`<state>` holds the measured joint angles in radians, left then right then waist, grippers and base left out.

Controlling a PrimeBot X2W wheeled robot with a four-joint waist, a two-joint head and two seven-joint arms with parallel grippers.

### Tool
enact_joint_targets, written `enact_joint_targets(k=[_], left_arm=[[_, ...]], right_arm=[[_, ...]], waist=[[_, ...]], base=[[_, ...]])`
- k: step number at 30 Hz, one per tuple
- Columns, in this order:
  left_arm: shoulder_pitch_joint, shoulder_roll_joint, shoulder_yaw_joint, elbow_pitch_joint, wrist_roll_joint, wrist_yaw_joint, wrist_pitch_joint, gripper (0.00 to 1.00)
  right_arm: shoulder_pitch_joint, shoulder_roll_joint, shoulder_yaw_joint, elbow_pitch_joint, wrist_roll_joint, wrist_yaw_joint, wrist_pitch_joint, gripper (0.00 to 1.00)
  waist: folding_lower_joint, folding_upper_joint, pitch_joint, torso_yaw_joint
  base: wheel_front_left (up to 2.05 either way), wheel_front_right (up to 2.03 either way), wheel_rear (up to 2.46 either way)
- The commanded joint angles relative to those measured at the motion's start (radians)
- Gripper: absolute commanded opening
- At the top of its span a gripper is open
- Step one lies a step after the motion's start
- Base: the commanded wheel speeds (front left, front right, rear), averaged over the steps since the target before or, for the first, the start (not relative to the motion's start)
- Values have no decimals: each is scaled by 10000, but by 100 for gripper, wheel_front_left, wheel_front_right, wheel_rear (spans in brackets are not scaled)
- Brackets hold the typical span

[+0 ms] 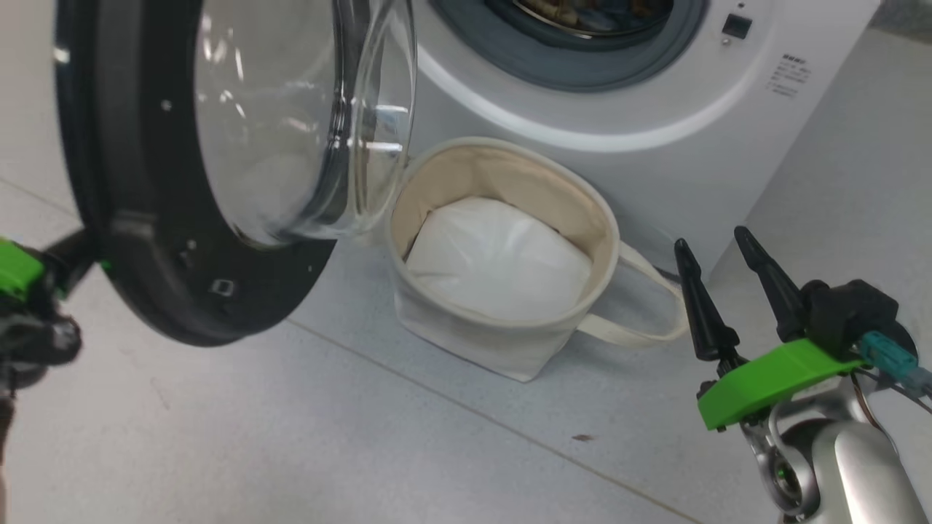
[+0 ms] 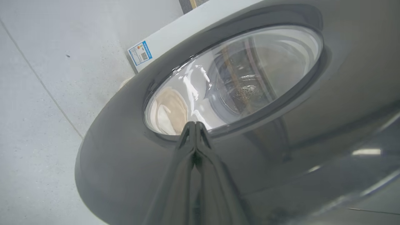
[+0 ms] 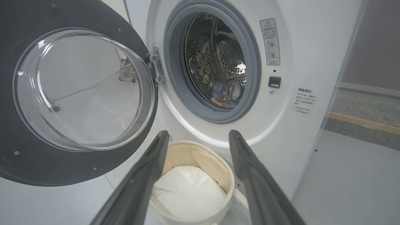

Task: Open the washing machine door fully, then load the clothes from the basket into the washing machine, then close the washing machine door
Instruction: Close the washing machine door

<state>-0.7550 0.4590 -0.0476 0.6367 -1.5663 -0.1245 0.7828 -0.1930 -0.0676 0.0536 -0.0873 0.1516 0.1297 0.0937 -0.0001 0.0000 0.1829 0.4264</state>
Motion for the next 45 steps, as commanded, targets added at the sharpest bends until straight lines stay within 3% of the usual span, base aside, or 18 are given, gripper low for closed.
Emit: enact_joint_targets(k=[1, 12, 23, 31, 37, 45], left_arm=[[12, 460, 184, -631, 51, -61, 59, 0], [1959, -45, -1034, -4484, 1342, -61, -837, 0], [2225, -109, -2598, -5847, 2970, -61, -2447, 0], [1765, 234, -3412, -5602, 3928, -61, -3929, 0], [1138, 648, -4138, -4379, 4870, -61, -5668, 0], [325, 750, -5618, -3184, 4649, -61, -7338, 0]], right_arm=[[-49, 110, 184, -320, 68, 10, -115, 100], [401, 158, -111, -376, 201, 10, -340, 100], [537, 171, -94, -409, 415, 10, -526, 100], [489, 172, 3, -390, 571, 10, -694, 100], [465, 173, 101, -223, 717, 10, -914, 100], [532, 173, 174, -5, 799, 10, -1088, 100]], waist=[[1, 0, -166, -141], [1, 0, -656, -675], [1, 0, -746, -1823], [1, 0, -581, -2817], [1, 0, -568, -3668], [1, 0, -738, -4607]], base=[[0, 0, 0], [0, 0, 0], [0, 0, 0], [0, 0, 0], [0, 0, 0], [0, 0, 0]])
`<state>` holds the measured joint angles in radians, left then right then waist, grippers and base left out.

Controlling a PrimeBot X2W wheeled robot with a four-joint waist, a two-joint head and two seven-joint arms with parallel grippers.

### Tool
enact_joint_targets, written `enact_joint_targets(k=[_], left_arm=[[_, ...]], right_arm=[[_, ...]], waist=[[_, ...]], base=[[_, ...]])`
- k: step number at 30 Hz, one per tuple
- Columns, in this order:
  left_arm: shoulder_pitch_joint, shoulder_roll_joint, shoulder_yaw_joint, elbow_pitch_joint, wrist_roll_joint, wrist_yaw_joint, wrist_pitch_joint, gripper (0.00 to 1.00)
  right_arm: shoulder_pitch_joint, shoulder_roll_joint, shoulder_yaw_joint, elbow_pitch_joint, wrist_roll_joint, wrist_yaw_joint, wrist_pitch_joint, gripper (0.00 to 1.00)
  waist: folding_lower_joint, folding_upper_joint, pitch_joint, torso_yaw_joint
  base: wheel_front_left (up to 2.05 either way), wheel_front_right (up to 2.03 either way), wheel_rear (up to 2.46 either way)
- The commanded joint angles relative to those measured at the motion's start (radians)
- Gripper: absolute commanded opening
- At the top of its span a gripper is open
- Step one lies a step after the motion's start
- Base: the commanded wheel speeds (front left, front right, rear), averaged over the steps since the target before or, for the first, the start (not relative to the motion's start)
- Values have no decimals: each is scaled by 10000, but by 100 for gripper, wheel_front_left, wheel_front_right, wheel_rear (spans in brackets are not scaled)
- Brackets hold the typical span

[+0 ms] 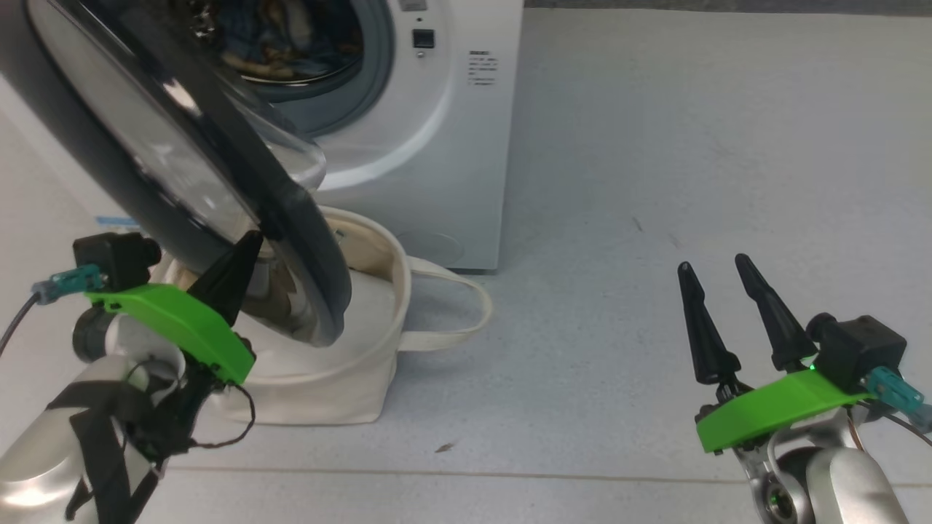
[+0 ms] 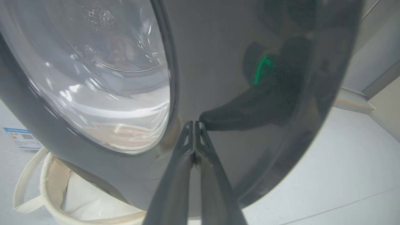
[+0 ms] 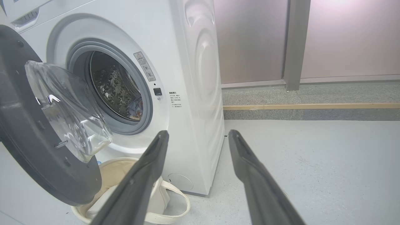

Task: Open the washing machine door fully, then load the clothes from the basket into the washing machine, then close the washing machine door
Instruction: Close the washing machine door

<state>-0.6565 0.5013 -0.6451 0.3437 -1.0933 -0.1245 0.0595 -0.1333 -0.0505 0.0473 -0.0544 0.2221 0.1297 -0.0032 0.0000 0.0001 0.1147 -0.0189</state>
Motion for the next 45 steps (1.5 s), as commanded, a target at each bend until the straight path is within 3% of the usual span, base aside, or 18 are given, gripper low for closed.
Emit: enact_joint_targets(k=[1, 13, 14, 15, 23, 29, 38, 45], left_arm=[[-763, 321, 198, -172, -130, -61, -247, 0], [-1564, 596, -1314, 1114, -325, -61, -2196, 0], [-1588, 652, -1384, 1201, -312, -61, -2374, 39], [-1598, 715, -1464, 1258, -296, -61, -2520, 98], [-1117, 1491, -1103, 1975, 691, -6, -3194, 100], [223, 1853, 586, 1264, 1407, 256, -3209, 100], [2601, 1677, 2505, 153, 2406, 457, -3211, 100], [3831, 1047, 3381, -680, 3127, 512, -3212, 100]], right_arm=[[-61, 2, 249, -326, 100, 10, -128, 100], [49, 3, 205, -160, 169, 10, -215, 100], [57, 3, 179, -138, 180, 10, -227, 100], [66, 3, 151, -116, 189, 10, -241, 100], [281, 3, -28, 24, 332, 10, -358, 100], [451, 3, -134, 103, 431, 10, -464, 100], [618, 3, -122, 288, 600, 10, -628, 100], [645, 3, -99, 427, 696, 10, -732, 100]], waist=[[0, -1, -63, -213], [0, -1, -300, -106], [0, -1, -336, -47], [0, -1, -373, 13], [0, -1, -756, 266], [0, -1, -927, 342], [0, -1, -1118, 382], [0, -1, -1230, 489]], base=[[0, 0, 0], [0, 0, 0], [0, 0, 0], [0, 0, 0], [0, 0, 0], [0, 0, 0], [0, 0, 0], [0, 0, 0]])
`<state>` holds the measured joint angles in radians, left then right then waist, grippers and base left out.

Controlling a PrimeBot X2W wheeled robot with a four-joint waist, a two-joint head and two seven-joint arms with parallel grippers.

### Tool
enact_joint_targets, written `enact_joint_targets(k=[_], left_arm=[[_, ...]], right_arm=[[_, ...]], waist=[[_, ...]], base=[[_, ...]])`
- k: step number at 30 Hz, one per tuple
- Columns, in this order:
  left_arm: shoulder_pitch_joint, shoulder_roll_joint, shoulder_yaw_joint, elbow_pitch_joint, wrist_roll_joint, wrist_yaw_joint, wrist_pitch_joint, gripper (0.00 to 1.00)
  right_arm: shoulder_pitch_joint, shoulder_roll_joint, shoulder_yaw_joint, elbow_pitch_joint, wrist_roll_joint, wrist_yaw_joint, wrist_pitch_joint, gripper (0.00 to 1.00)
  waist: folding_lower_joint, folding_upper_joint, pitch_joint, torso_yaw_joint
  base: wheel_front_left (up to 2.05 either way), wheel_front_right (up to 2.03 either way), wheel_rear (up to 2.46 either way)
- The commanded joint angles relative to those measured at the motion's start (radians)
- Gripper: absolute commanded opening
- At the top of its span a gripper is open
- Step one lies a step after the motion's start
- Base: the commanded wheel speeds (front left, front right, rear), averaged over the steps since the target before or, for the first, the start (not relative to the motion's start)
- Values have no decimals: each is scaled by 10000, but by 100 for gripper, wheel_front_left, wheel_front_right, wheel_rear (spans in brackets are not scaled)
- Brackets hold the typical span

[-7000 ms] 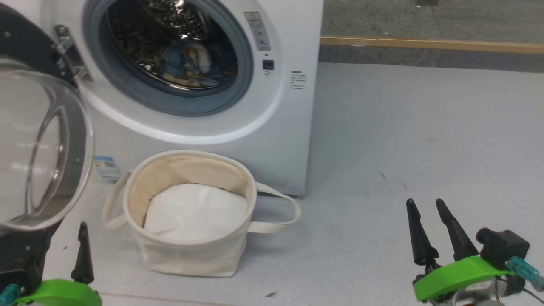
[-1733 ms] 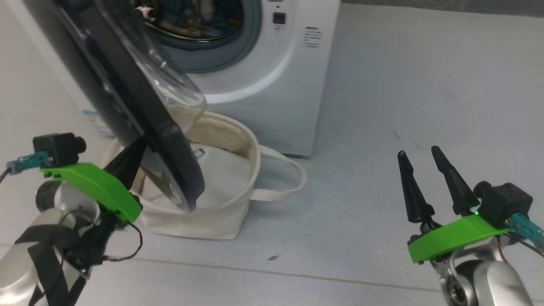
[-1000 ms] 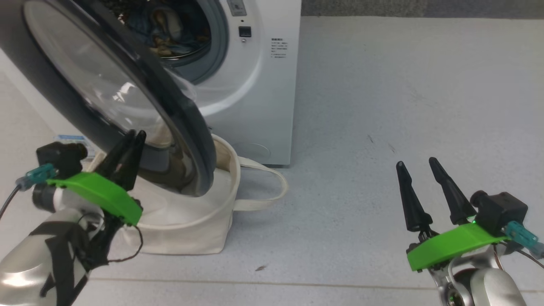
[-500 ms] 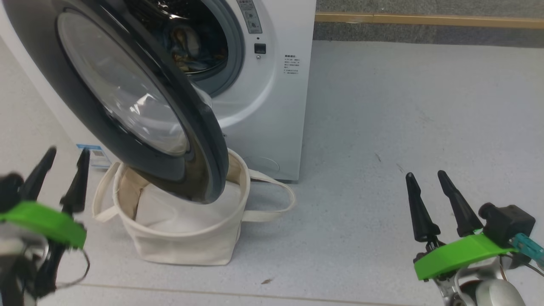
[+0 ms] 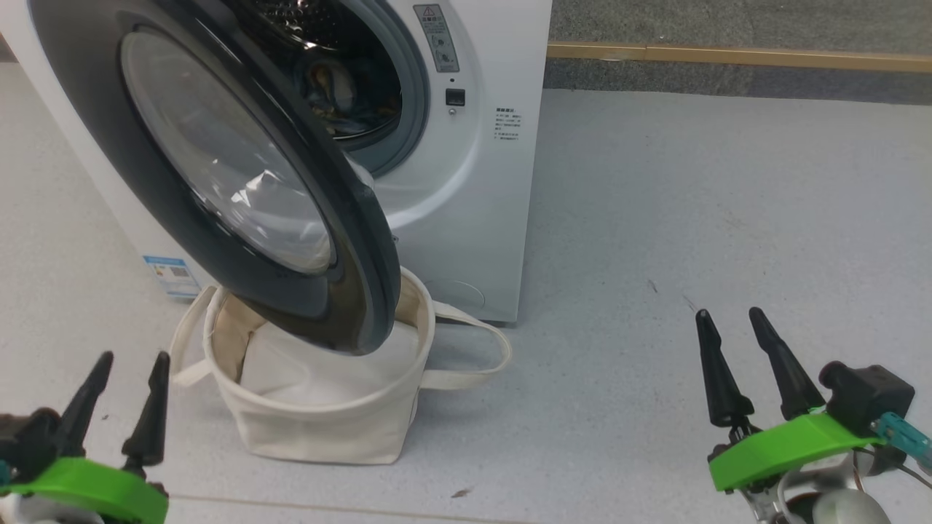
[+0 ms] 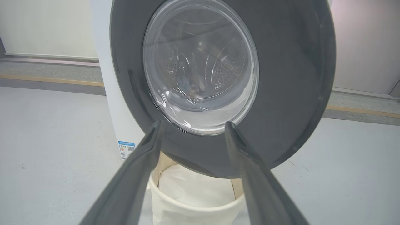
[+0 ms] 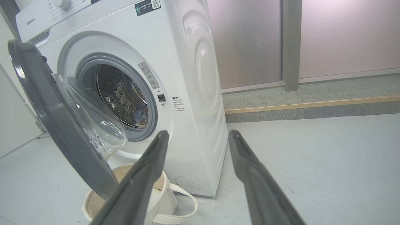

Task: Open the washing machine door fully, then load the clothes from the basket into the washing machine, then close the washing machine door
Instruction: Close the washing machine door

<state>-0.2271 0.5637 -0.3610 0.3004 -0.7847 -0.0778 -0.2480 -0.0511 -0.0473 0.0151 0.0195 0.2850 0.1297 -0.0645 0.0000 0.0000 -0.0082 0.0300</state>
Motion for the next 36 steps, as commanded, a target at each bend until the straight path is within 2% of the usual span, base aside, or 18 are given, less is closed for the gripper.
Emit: enact_joint_targets(k=[1, 9, 16, 36], left_arm=[[-359, 357, 629, -327, 136, 68, -136, 100], [752, -266, 1771, -921, 494, 385, -137, 100], [1340, -624, 1922, -1117, 940, 294, -137, 100], [1299, -268, 2236, -1669, 1357, 222, -125, 100]], right_arm=[[-178, -30, 238, -290, 81, 10, -133, 100], [-206, -30, 377, -106, 183, 10, -251, 100], [-162, -30, 416, -4, 189, 10, -294, 100], [0, -30, 252, -43, 252, 10, -287, 100]], waist=[[0, 0, -18, 1], [0, 0, -173, -90], [0, 0, -299, 14], [0, 0, -194, -44]], base=[[0, 0, 0], [0, 0, 0], [0, 0, 0], [0, 0, 0]])
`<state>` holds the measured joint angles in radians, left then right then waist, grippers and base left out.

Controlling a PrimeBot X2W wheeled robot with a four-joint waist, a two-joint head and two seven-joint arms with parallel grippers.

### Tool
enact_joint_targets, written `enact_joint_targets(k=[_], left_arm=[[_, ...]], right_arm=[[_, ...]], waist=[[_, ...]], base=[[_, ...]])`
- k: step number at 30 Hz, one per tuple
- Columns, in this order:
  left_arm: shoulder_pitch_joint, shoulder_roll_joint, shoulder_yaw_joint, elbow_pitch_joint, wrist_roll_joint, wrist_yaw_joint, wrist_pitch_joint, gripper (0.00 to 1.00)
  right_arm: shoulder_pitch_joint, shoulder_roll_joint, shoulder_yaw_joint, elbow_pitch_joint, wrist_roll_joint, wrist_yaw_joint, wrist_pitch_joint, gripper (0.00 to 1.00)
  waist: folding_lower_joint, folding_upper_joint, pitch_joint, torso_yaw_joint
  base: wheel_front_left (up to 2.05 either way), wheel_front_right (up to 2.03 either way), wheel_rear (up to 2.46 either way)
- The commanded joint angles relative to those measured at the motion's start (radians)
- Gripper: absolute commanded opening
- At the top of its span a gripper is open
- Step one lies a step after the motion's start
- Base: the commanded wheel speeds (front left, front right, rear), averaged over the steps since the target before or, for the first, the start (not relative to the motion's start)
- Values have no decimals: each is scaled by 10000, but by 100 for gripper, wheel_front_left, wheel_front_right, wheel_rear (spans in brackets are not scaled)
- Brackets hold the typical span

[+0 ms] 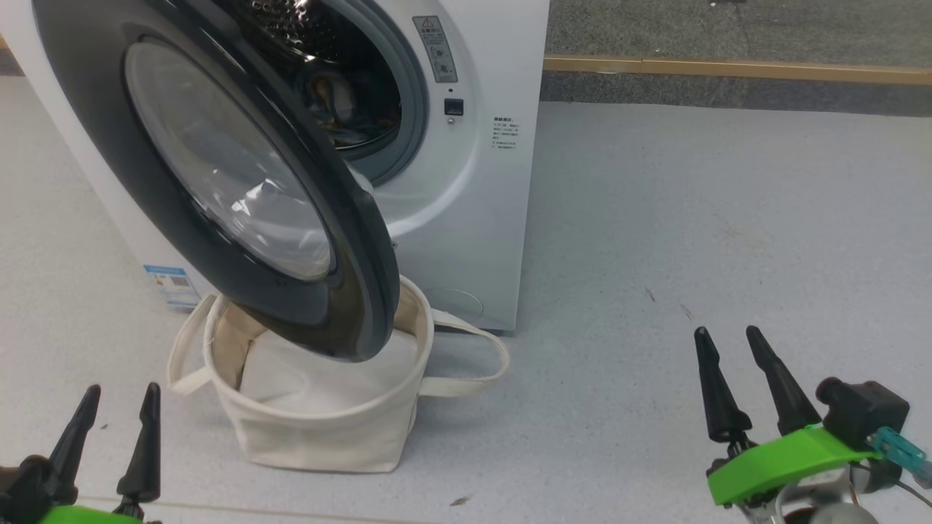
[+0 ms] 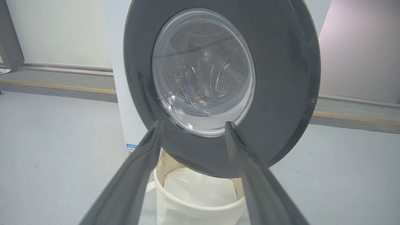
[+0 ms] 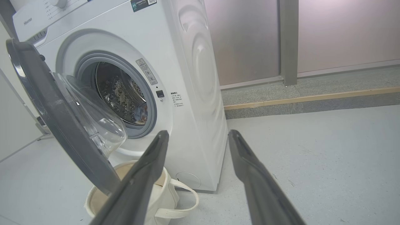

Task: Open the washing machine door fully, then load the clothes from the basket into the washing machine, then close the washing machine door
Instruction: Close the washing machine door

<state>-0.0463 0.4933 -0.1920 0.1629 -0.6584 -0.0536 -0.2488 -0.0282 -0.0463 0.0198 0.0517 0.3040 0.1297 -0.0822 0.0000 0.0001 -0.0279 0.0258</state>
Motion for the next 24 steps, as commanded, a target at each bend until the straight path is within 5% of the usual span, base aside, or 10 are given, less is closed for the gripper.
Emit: enact_joint_targets(k=[1, 15, 16, 17, 24], left_arm=[[-516, 435, 555, -306, 70, -21, -117, 100], [-525, 354, 463, -369, 75, -33, -121, 100], [-520, 348, 455, -379, 85, -32, -122, 100], [-514, 346, 444, -386, 98, -29, -122, 100], [-564, 264, 276, -489, 211, -11, -123, 100]], right_arm=[[-225, -39, 193, -366, 67, 10, -110, 100], [-96, -39, -60, -250, 218, 10, 50, 100], [-95, -39, -86, -224, 157, 10, 99, 17], [-104, -39, -87, -197, 113, 10, 163, 0], [-682, -39, 54, -331, -86, 10, 451, 0]], waist=[[0, -1, 14, -9], [0, -1, 5, 32], [0, -1, 7, 36], [0, -1, 10, 39], [0, -1, 100, 222]], base=[[0, 0, 0], [0, 0, 0], [0, 0, 0], [0, 0, 0], [0, 0, 0]])
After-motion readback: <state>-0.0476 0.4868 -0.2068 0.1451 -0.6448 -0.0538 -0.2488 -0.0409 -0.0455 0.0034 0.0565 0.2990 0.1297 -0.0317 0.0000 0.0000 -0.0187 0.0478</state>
